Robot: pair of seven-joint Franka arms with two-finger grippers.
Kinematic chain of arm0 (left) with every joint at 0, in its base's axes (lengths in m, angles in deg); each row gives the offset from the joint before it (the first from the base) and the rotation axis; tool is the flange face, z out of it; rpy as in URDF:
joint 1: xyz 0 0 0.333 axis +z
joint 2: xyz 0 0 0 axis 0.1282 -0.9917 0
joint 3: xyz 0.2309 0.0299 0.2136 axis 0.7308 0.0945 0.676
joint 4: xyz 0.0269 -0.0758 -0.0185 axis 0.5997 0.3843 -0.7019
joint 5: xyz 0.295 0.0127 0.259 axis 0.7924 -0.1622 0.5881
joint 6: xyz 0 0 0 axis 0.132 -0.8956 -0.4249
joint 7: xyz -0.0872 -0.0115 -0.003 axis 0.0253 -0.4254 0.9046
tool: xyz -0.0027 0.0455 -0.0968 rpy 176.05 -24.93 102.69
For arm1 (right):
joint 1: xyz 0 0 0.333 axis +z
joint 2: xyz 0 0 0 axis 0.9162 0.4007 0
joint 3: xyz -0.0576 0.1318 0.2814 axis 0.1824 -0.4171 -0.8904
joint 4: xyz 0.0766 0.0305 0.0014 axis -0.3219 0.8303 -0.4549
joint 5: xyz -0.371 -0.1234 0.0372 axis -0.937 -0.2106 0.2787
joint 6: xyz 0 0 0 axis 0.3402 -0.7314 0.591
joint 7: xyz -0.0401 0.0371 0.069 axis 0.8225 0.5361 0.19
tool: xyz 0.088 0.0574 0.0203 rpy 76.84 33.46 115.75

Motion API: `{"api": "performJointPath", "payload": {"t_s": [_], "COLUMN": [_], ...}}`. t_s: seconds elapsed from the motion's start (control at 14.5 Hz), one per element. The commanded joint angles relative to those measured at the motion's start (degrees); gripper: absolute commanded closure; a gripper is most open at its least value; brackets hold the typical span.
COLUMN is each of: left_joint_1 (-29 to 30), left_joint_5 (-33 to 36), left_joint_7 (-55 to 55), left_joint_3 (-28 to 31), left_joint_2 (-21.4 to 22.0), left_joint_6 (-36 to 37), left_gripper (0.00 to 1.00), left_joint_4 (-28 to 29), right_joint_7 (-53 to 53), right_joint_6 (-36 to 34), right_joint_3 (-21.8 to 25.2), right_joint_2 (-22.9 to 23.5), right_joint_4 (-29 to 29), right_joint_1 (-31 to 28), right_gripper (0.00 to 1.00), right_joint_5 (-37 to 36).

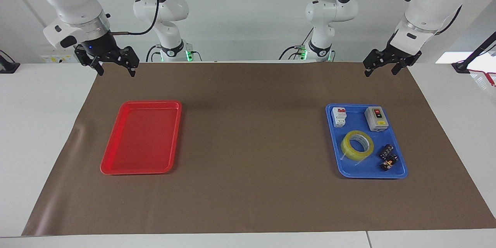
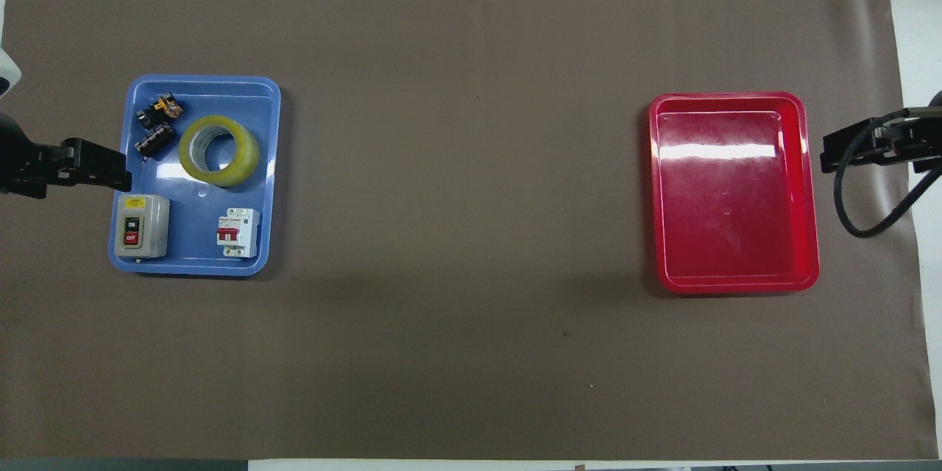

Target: Place and move tape with both arms

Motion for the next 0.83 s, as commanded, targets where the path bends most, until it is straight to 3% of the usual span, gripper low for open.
{"api": "performJointPath", "payload": {"t_s": [0.0, 0.34, 0.76], "left_joint_1": [0.51, 2.44, -2.56], "left_joint_5": [-1.33, -0.89, -0.89], "left_joint_7": [-1.68, -6.25, -5.55], "left_joint_3": [0.24, 0.42, 4.28], "left_joint_2": [1.44, 1.17, 2.23], "left_joint_6": [-0.04, 0.57, 2.67], "left_gripper": [0.00, 0.00, 0.00], "left_joint_4": [1.03, 0.41, 1.38], "right_joint_7": [0.37, 0.29, 0.20], "right_joint_6": [0.41, 0.24, 0.42], "right_joint_3": [-0.49, -0.49, -0.49], "right_joint_2": [-0.92, -0.92, -1.01], "right_joint_4": [0.95, 0.95, 1.13], "right_joint_1": [-0.89, -0.98, -0.98], "right_gripper": [0.00, 0.00, 0.00], "right_joint_5": [0.87, 0.96, 0.96]}}
